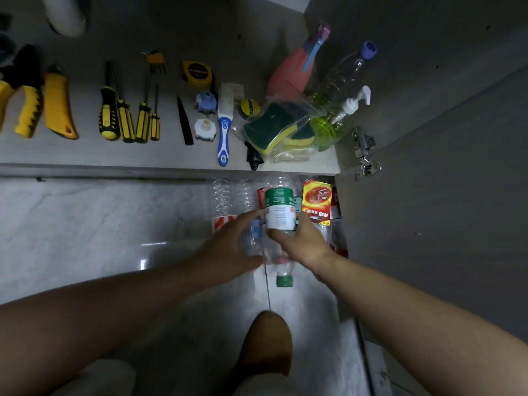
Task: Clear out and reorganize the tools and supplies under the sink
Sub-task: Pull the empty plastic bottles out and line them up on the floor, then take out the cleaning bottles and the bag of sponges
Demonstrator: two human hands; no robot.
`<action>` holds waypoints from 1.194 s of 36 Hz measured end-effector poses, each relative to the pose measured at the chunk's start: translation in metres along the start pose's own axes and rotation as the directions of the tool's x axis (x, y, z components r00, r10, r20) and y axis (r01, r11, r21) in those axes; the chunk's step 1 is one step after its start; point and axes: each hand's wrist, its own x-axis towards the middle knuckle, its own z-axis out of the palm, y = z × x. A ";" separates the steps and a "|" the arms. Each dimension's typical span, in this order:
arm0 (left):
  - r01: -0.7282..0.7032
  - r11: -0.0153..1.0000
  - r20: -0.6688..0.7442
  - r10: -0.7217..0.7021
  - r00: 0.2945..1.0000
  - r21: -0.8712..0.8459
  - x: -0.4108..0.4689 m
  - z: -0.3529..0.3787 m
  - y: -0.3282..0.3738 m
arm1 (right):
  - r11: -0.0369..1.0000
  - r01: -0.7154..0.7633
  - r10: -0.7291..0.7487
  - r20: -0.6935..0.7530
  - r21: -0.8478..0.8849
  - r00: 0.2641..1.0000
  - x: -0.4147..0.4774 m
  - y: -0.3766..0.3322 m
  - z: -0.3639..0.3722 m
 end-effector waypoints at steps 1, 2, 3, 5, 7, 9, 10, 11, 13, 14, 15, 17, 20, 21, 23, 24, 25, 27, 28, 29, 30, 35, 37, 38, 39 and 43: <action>-0.013 0.997 -0.060 0.017 0.998 0.073 -0.001 -0.008 -0.004 | 0.997 0.017 -0.019 -0.031 -0.077 0.999 0.002 0.003 -0.005; -0.015 0.989 -0.130 0.034 0.991 0.144 -0.001 -0.015 -0.009 | 0.987 0.020 -0.031 -0.062 -0.159 0.998 0.005 0.005 -0.008; -0.002 0.979 -0.191 0.042 0.981 0.205 -0.001 -0.022 -0.014 | 0.973 0.008 -0.029 -0.089 -0.229 0.996 0.008 0.008 -0.012; 0.045 0.949 -0.259 0.040 0.965 0.311 0.001 -0.035 -0.024 | 0.947 -0.051 0.010 -0.128 -0.317 0.992 0.014 0.012 -0.015; 0.084 0.923 -0.271 0.023 0.962 0.376 0.003 -0.044 -0.034 | 0.934 -0.094 0.041 -0.159 -0.345 0.986 0.020 0.012 -0.016; 0.080 0.918 -0.259 0.026 0.966 0.389 0.005 -0.049 -0.042 | 0.916 -0.094 0.018 -0.195 -0.389 0.981 0.026 0.011 -0.015; 0.071 0.925 -0.243 0.023 0.970 0.373 0.006 -0.050 -0.045 | 0.905 -0.088 -0.002 -0.209 -0.416 0.978 0.028 0.010 -0.014; 0.068 0.940 -0.223 0.009 0.975 0.335 0.007 -0.049 -0.047 | 0.896 -0.084 -0.014 -0.217 -0.437 0.976 0.030 0.010 -0.013; 0.092 0.970 -0.177 -0.053 0.983 0.223 0.009 -0.048 -0.048 | 0.882 -0.088 -0.018 -0.220 -0.463 0.975 0.033 0.010 -0.011; 0.108 0.978 -0.159 -0.080 0.984 0.179 0.010 -0.047 -0.048 | 0.875 -0.091 -0.017 -0.218 -0.475 0.976 0.034 0.011 -0.010; 0.121 0.980 -0.149 -0.098 0.984 0.156 0.011 -0.046 -0.049 | 0.869 -0.092 -0.018 -0.217 -0.487 0.976 0.035 0.012 -0.009; 0.129 0.979 -0.140 -0.107 0.984 0.158 0.011 -0.045 -0.051 | 0.858 -0.087 -0.029 -0.217 -0.507 0.976 0.036 0.012 -0.007; 0.130 0.975 -0.142 -0.104 0.984 0.181 0.011 -0.045 -0.051 | 0.855 -0.074 -0.047 -0.218 -0.513 0.975 0.035 0.012 -0.006; 0.129 0.974 -0.140 -0.103 0.985 0.185 0.011 -0.045 -0.051 | 0.857 -0.068 -0.052 -0.218 -0.510 0.975 0.035 0.013 -0.006; 0.130 0.976 -0.132 -0.108 0.985 0.177 0.011 -0.045 -0.052 | 0.862 -0.056 -0.064 -0.218 -0.504 0.974 0.034 0.014 -0.007; 0.134 0.977 -0.128 -0.113 0.985 0.164 0.011 -0.045 -0.052 | 0.866 -0.051 -0.069 -0.220 -0.497 0.973 0.034 0.014 -0.008; 0.137 0.979 -0.127 -0.119 0.985 0.150 0.011 -0.045 -0.051 | 0.871 -0.047 -0.073 -0.223 -0.489 0.972 0.034 0.015 -0.008; 0.143 0.981 -0.125 -0.127 0.984 0.133 0.011 -0.045 -0.051 | 0.877 -0.039 -0.080 -0.226 -0.478 0.971 0.033 0.016 -0.010; 0.144 0.981 -0.122 -0.128 0.984 0.128 0.010 -0.045 -0.050 | 0.881 -0.034 -0.084 -0.226 -0.472 0.970 0.033 0.016 -0.010; 0.144 0.982 -0.119 -0.129 0.984 0.125 0.010 -0.045 -0.050 | 0.885 -0.029 -0.087 -0.227 -0.464 0.970 0.033 0.016 -0.011; 0.146 0.982 -0.118 -0.131 0.984 0.122 0.010 -0.045 -0.050 | 0.889 -0.026 -0.089 -0.228 -0.458 0.970 0.032 0.017 -0.011; 0.161 0.982 -0.118 -0.149 0.982 0.098 0.010 -0.044 -0.049 | 0.893 -0.013 -0.104 -0.235 -0.450 0.966 0.031 0.019 -0.014; 0.152 0.983 -0.130 -0.138 0.982 0.101 0.010 -0.044 -0.048 | 0.894 -0.006 -0.113 -0.240 -0.449 0.964 0.030 0.020 -0.015; 0.145 0.984 -0.141 -0.130 0.982 0.106 0.011 -0.044 -0.048 | 0.893 -0.003 -0.120 -0.245 -0.450 0.962 0.030 0.020 -0.016; 0.141 0.984 -0.150 -0.123 0.981 0.113 0.011 -0.044 -0.048 | 0.891 0.001 -0.129 -0.251 -0.453 0.959 0.030 0.020 -0.016; 0.143 0.970 -0.180 -0.108 0.978 0.195 0.009 -0.046 -0.045 | 0.878 0.022 -0.171 -0.270 -0.478 0.948 0.028 0.015 -0.018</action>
